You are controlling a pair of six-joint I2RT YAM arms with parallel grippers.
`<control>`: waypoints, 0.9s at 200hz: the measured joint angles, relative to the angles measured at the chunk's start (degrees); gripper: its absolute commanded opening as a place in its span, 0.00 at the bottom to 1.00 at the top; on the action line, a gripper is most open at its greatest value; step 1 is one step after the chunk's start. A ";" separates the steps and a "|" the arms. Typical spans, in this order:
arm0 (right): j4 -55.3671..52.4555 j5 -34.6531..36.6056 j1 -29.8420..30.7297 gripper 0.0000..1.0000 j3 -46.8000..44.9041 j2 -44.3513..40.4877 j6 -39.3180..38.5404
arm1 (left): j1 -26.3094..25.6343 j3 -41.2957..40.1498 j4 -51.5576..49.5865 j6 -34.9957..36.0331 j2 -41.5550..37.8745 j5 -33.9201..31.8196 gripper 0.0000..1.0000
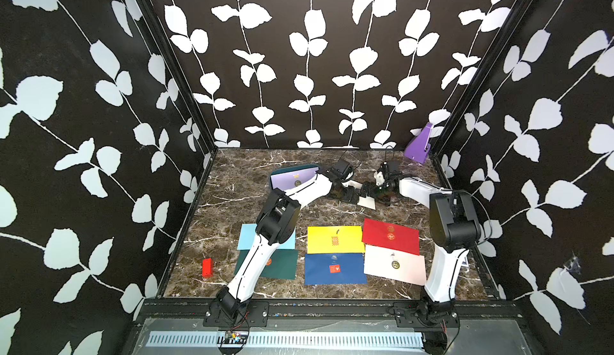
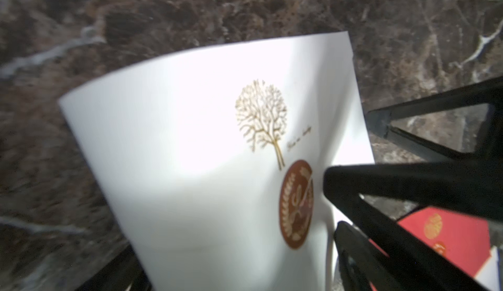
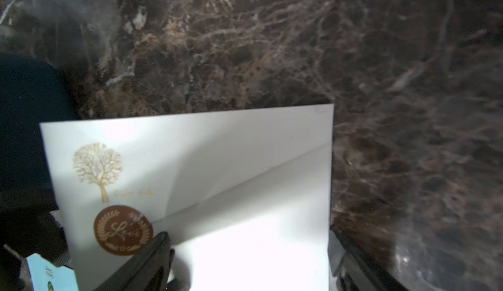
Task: Put the sealed envelopes into the storage box
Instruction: Pick up the envelope from the center of the board.
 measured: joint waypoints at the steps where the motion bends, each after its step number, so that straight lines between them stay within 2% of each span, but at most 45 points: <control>1: 0.02 -0.11 0.00 0.91 0.00 0.00 0.02 | 0.00 0.00 -0.04 0.02 0.00 -0.13 0.95; 37: 1.07 -2.32 -0.35 0.92 -1.01 -0.42 -0.55 | -0.13 0.00 -0.63 0.42 0.00 -3.04 0.88; 64: 0.48 -4.81 -1.79 0.93 -1.79 -1.18 -0.98 | -0.33 -0.28 -0.83 1.79 0.00 -5.18 0.76; 93: -3.43 -4.87 -3.43 0.97 -0.37 -1.29 -3.93 | -0.33 -0.44 -1.07 4.39 0.00 -5.64 0.76; 123: -9.40 -4.76 -4.26 0.91 7.10 0.96 -10.86 | -0.33 -0.46 -1.62 8.39 0.00 -4.87 0.76; 180: -13.00 -10.82 -4.31 0.83 15.65 7.48 -27.56 | 0.24 -0.44 -2.75 16.04 0.00 -2.34 0.76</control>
